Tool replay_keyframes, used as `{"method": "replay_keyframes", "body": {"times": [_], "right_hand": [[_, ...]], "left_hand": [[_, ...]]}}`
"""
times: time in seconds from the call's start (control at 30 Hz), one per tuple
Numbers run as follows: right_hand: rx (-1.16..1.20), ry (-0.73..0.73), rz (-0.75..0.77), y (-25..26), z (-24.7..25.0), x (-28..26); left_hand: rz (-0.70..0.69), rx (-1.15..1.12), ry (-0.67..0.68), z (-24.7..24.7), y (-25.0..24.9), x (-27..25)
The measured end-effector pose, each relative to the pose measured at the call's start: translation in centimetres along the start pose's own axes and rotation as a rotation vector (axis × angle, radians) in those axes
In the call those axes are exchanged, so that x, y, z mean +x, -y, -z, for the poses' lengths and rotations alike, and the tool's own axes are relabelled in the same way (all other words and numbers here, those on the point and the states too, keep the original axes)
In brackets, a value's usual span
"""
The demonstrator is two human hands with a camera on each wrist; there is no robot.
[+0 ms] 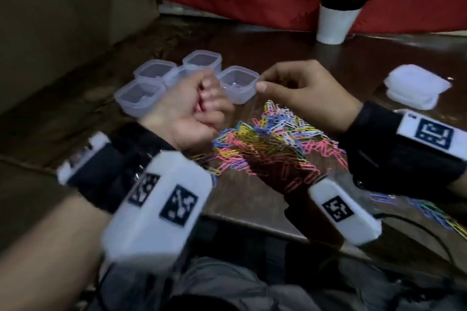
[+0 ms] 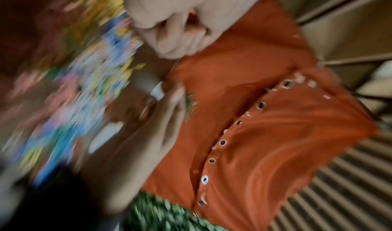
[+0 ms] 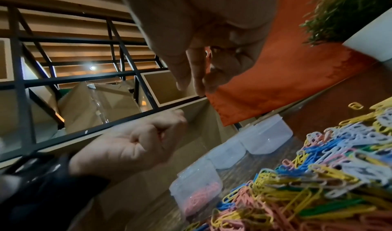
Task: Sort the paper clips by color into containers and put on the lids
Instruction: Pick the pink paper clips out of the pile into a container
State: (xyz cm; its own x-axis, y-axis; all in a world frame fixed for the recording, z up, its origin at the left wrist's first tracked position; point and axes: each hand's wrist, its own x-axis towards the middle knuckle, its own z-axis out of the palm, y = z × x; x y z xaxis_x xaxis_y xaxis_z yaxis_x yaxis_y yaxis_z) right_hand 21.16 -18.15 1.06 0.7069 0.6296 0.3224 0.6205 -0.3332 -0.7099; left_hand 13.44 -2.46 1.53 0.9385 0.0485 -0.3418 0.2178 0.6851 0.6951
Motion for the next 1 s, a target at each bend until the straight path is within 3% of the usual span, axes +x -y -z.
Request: {"method": "replay_keyframes", "body": {"times": [0.1,0.2,0.33,0.47,0.6,0.73,0.8,0.9,1.0], "right_hand": [[0.006,0.078,-0.057,0.1,-1.2,0.5],[0.067,0.154,-0.113,0.2,-1.6,0.4],[0.081,0.189,-0.16,0.0,-1.0,-0.2],[0.067,0.186,-0.219,-0.7,0.1,-0.7],[0.04,0.184,-0.249,-1.6,2.0,-1.0],[0.035,0.128,-0.279,-2.9,3.4,-0.7],[0.02,0.14,-0.294,-3.2,3.4,-0.8],[-0.007,0.187,-0.311,-3.5,2.9,-1.0],[-0.034,0.202,-0.322,-3.5,1.9,-0.9]], "left_hand": [[0.098,0.315,-0.005,1.9,-4.0,0.0],[0.157,0.495,-0.178,3.2,-4.8,1.5],[0.113,0.878,-0.331,4.0,-4.1,3.1],[-0.036,1.343,-0.255,4.2,-3.8,2.6],[-0.012,1.437,-0.09,4.4,-6.2,0.4],[-0.264,1.54,-0.308,5.6,-7.3,-0.1],[-0.225,1.785,-0.397,6.8,-6.8,0.0],[-0.032,1.905,-0.345,8.2,-5.2,0.5],[-0.164,1.95,-0.365,8.6,-4.2,0.6]]}}
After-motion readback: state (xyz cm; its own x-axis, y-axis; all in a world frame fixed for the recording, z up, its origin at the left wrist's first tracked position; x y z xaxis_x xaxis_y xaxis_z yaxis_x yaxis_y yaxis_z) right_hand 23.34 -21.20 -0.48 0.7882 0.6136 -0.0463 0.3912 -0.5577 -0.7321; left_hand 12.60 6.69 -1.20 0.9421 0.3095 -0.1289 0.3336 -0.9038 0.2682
